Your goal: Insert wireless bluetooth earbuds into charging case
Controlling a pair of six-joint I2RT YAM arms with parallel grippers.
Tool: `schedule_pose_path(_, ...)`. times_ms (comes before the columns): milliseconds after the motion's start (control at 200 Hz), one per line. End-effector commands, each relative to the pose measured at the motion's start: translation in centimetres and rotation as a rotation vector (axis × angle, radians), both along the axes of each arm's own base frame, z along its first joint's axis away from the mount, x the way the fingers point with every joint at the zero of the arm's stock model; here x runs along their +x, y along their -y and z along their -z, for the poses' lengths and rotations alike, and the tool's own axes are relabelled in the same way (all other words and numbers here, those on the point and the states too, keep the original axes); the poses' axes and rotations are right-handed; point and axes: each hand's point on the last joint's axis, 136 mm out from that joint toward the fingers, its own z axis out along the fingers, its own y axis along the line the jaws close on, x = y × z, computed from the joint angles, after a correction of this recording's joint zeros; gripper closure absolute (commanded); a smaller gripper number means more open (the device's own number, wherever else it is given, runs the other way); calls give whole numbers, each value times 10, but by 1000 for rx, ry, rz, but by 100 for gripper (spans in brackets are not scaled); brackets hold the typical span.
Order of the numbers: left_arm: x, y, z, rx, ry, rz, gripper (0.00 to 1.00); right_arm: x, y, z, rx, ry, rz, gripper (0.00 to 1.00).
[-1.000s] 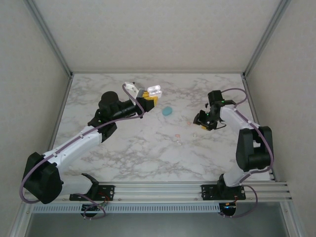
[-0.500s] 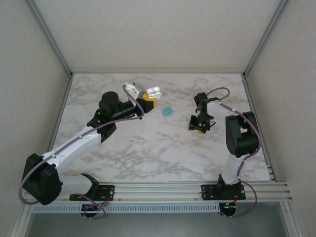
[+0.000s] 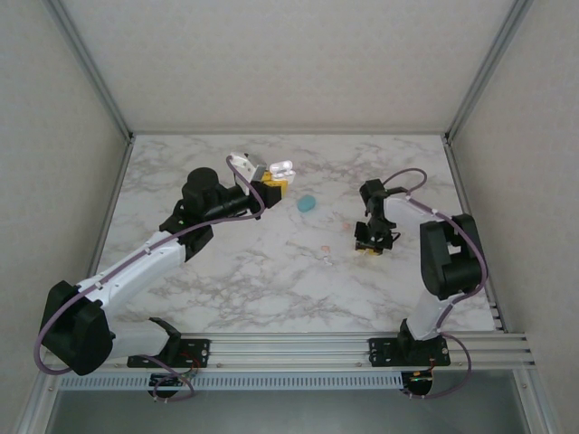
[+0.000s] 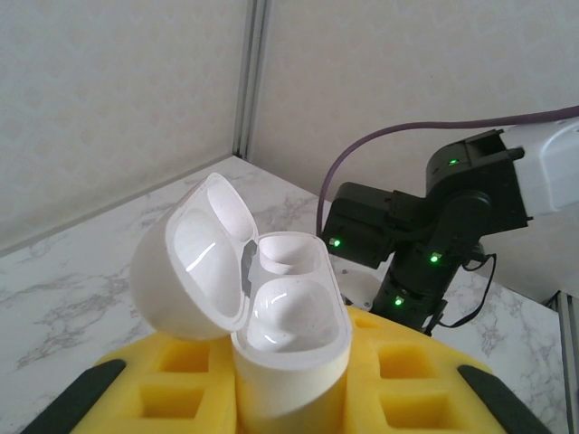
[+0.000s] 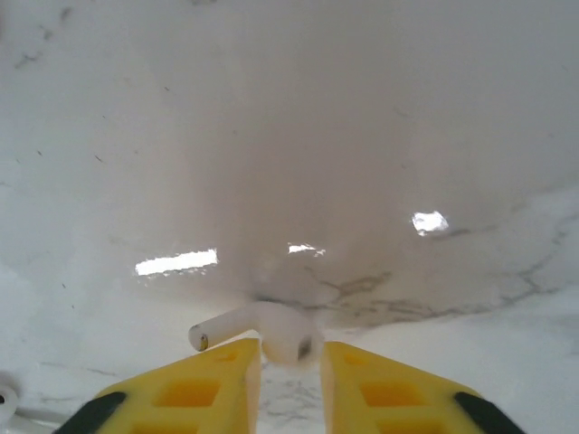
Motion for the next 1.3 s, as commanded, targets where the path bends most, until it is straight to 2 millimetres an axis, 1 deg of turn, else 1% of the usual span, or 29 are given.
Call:
schedule_pose_path(0, -2, 2, -19, -16, 46, 7, 98, -9, 1, -7, 43, 4, 5, 78)
schedule_pose_path(40, -1, 2, -18, -15, 44, 6, 98, -12, -3, -8, 72, 4, -6, 79)
schedule_pose_path(90, -2, 2, -18, -15, 44, 9, 98, -16, -2, -8, 88, -5, 11, 79)
schedule_pose_path(170, -2, 2, -19, -13, 42, 11, 98, -25, 9, -5, 54, -22, 38, 78)
schedule_pose_path(245, -2, 2, -18, -12, 42, 7, 98, -27, 23, -3, 3, -7, 71, 74)
schedule_pose_path(285, -2, 2, -18, -11, 42, 7, 98, -24, 28, -6, -1, 9, 92, 74)
schedule_pose_path(315, -2, 2, -18, -12, 41, 8, 98, -19, 28, -8, 17, 24, 103, 74)
schedule_pose_path(415, -2, 2, -20, -12, 42, 13, 97, -2, 19, -22, 93, 90, 142, 66)
schedule_pose_path(481, -3, 2, -21, -12, 46, 10, 97, 8, 11, -27, 148, 110, 178, 61)
schedule_pose_path(566, -2, 1, -21, -12, 48, 7, 97, 17, 2, -26, 198, 110, 231, 54)
schedule_pose_path(661, -2, 1, -22, -13, 46, 7, 97, 23, -1, -21, 220, 100, 299, 51)
schedule_pose_path(801, -3, 1, -22, -4, 46, 7, 97, 25, 1, -11, 196, 72, 344, 51)
schedule_pose_path(871, -3, 1, -22, -1, 47, 6, 97, 26, -2, -8, 203, 58, 343, 52)
schedule_pose_path(976, -2, 1, -21, 0, 44, 4, 97, 28, -5, -5, 196, 49, 307, 53)
schedule_pose_path(1121, -1, 1, -21, 0, 43, 3, 97, 35, -12, -8, 179, 55, 221, 57)
schedule_pose_path(1296, 0, 2, -21, 1, 41, 3, 97, 38, -20, -4, 156, 22, 142, 57)
